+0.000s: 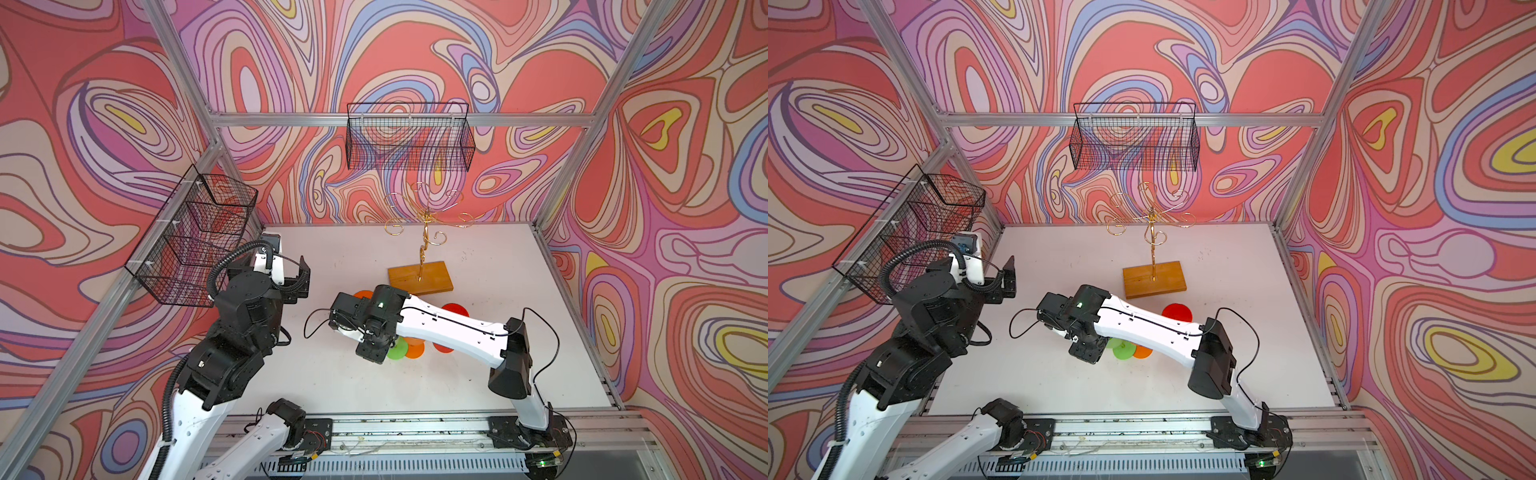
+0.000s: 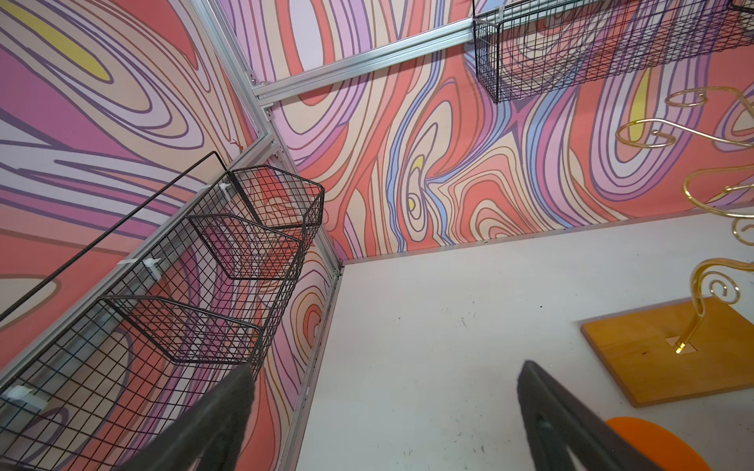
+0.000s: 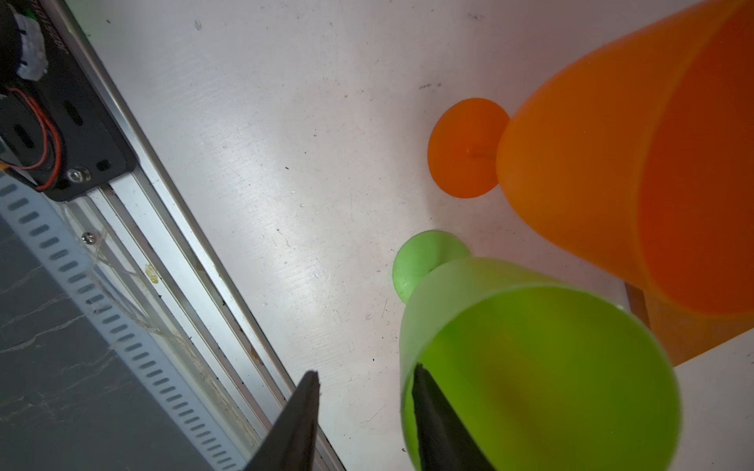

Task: Take the wine glass off the wine glass rack
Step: Pick up the wine glass from the center of the table, then place the wine glass at the bottom-center of the table.

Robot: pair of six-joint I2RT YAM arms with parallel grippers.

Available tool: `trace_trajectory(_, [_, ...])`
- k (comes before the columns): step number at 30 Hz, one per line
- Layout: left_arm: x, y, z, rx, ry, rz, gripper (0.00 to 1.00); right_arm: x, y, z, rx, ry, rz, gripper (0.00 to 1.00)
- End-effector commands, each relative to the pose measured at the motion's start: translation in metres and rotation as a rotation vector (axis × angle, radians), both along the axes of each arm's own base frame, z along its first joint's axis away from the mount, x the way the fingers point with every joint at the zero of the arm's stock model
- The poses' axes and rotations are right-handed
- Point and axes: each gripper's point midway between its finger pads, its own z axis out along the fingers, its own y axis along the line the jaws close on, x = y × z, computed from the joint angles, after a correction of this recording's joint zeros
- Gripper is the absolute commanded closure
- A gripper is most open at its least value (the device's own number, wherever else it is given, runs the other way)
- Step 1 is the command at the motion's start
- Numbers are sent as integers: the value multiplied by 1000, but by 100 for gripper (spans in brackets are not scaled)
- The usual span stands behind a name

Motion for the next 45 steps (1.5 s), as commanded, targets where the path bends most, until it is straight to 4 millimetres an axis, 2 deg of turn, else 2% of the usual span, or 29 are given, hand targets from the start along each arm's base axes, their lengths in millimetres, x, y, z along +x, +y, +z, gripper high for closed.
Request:
trace_trajectory(1, [0,1,-3,-6,7,3,0,1,-4,-15,-56,-3,6,63])
trace_trajectory(5, [0,1,-3,-5,6,4,0,2,-7,-20,-79,-6,9,71])
trace_trajectory(8, [0,2,-3,-4,6,8,0,2,-9,-24,-95,-9,11,85])
trace_trajectory(10, [-1,3,-3,-4,4,10,0,3,-10,-25,-100,-12,13,100])
trace_trajectory(16, [0,3,-3,-2,6,14,0,6,-8,-21,-91,-26,14,100])
trace_trajectory(27, [0,3,-5,-1,9,12,0,-8,14,9,110,22,26,100])
trace_trajectory(30, [0,2,-5,-2,10,10,0,-14,15,9,136,49,24,100])
trace_trajectory(37, [1,1,-6,-6,16,5,0,-13,13,6,164,34,2,100])
trace_trajectory(41, [1,1,-5,-7,14,5,0,-10,9,1,149,17,-11,100])
trace_trajectory(45, [1,1,-5,-7,16,4,0,-5,7,4,148,-17,-27,99])
